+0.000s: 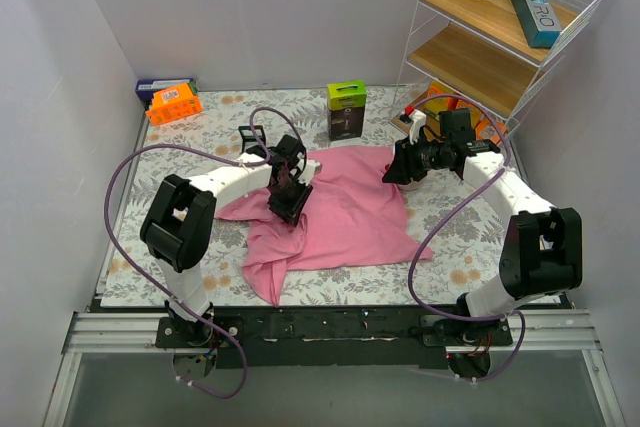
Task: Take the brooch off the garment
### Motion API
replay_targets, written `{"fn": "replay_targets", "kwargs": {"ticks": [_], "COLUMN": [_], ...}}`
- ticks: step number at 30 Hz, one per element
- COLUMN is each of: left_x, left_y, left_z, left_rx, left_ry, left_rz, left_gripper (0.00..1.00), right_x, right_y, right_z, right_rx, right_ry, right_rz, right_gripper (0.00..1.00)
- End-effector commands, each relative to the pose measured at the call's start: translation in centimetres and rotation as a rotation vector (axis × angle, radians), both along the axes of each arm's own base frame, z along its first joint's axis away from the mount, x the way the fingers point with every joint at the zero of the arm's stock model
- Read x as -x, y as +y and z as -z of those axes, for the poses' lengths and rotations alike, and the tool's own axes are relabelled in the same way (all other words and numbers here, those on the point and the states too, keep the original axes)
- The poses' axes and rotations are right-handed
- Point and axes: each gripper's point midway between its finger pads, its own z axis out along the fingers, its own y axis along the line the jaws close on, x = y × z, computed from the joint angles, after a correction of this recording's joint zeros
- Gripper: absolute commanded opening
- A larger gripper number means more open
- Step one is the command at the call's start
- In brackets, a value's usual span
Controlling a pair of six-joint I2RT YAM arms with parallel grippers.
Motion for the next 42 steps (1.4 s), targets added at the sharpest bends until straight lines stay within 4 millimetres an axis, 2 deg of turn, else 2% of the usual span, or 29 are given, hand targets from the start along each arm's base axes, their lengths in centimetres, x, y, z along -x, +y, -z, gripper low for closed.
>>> {"fn": "replay_targets", "kwargs": {"ticks": [1, 15, 24, 42], "left_x": [-0.9, -0.2, 0.4, 1.4], "left_y": [-0.8, -0.3, -0.6, 0.2], "left_z": [-0.8, 0.3, 0.4, 1.2], "left_rx": [-0.004, -0.051, -0.065, -0.098], "left_ry": [-0.059, -0.042, -0.042, -0.025], "left_rz": [0.03, 0.033, 0.066, 0.075], "left_gripper": [0.26, 0.21, 0.24, 0.25], "right_x": [-0.3, -0.3, -0.3, -0.4], "right_y": [0.1, 0.0, 0.1, 0.0], "right_z": [-1.5, -1.3, -1.1, -0.9], "right_rx": [-0.023, -0.015, -0.015, -0.01], "right_ry": [-0.047, -0.039, -0.036, -0.034], "right_rz": [-0.004, -0.001, -0.005, -0.004], "right_gripper": [0.45, 0.45, 0.45, 0.45]}}
